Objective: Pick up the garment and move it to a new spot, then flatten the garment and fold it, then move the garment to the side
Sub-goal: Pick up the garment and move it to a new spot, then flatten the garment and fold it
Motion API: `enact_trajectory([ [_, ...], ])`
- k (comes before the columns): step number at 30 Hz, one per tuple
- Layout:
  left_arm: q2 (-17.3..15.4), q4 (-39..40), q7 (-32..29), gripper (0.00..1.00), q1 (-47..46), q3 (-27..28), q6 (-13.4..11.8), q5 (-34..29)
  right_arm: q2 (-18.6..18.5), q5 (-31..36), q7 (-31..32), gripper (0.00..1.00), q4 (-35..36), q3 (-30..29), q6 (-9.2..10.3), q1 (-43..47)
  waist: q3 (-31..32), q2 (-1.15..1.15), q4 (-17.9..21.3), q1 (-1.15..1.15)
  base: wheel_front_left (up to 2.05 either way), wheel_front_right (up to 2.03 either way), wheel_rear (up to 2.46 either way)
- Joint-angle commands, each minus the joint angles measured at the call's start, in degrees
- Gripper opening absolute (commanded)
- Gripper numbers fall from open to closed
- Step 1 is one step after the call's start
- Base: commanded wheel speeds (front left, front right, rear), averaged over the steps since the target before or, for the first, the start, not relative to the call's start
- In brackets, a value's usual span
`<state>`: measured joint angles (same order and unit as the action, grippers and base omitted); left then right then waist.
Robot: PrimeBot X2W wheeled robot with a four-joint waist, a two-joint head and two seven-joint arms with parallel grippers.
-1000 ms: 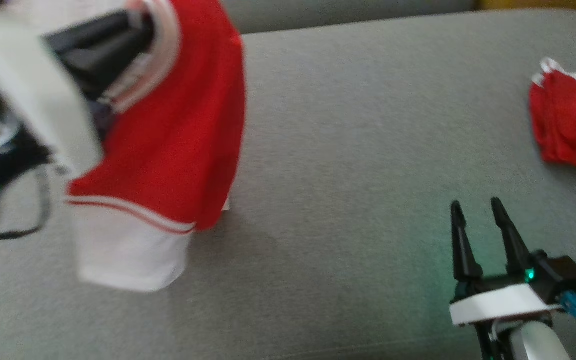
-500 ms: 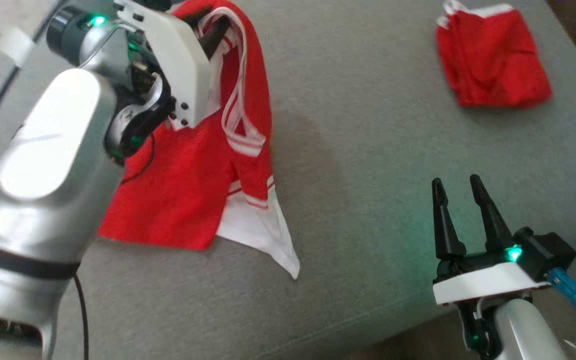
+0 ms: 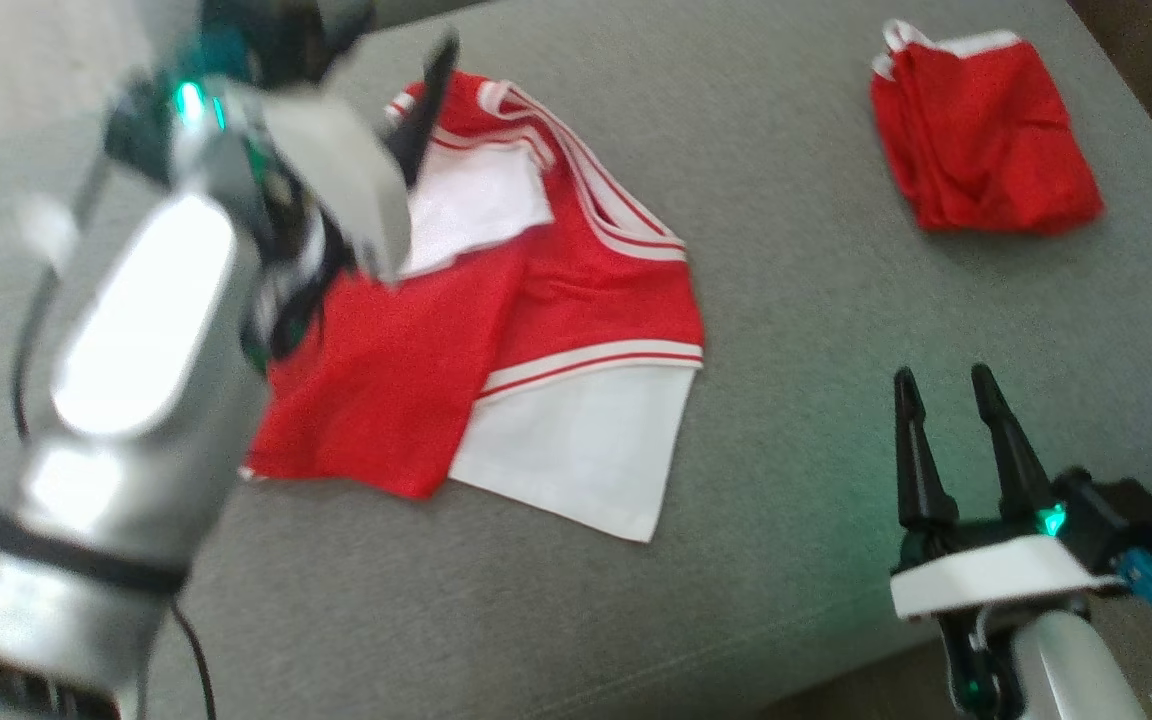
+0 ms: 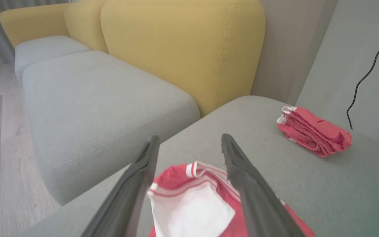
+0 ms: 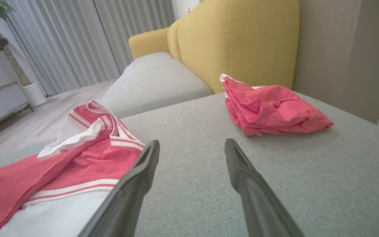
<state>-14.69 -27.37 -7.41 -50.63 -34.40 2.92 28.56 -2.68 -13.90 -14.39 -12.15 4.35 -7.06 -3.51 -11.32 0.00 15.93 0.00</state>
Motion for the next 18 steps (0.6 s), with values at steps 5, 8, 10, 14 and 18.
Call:
enact_trajectory([
  [5, -3.3, 8.9, 4.8, 1.0, 10.2, 2.3, -6.3, -1.2, -0.2, 2.3, -0.6, 1.0, 1.9, -0.5, -0.43, 2.5, 4.7, 0.0, -5.4, 0.0, 0.0, 0.0, 0.0],
  [8, -2.8, 13.1, 8.0, 1.0, 18.7, 2.5, -11.6, -1.9, -0.2, 3.8, -0.6, 1.0, 2.8, -1.9, -0.43, 3.7, 5.6, 0.0, -7.5, 0.0, 0.0, 0.0, 0.0],
  [10, -2.0, 15.0, 9.3, 1.0, 23.8, 1.6, -13.9, -2.2, -0.2, 4.6, -0.6, 1.0, 3.5, -2.5, -0.43, 4.3, 5.5, 0.0, -8.7, 0.0, 0.0, 0.0, 0.0],
  [14, 0.1, 15.7, 10.3, 1.0, 30.1, -2.4, -16.0, -3.8, -0.2, 5.8, -0.6, 1.0, 4.3, -2.6, -0.43, 4.4, 4.6, 0.0, -10.2, 0.0, 0.0, 0.0, 0.0],
  [18, 2.3, 13.8, 10.5, 1.0, 31.3, -5.4, -16.3, -5.0, -0.2, 6.2, -0.6, 1.0, 4.8, -2.2, -0.43, 3.6, 3.1, 0.0, -10.5, 0.0, 0.0, 0.0, 0.0],
])
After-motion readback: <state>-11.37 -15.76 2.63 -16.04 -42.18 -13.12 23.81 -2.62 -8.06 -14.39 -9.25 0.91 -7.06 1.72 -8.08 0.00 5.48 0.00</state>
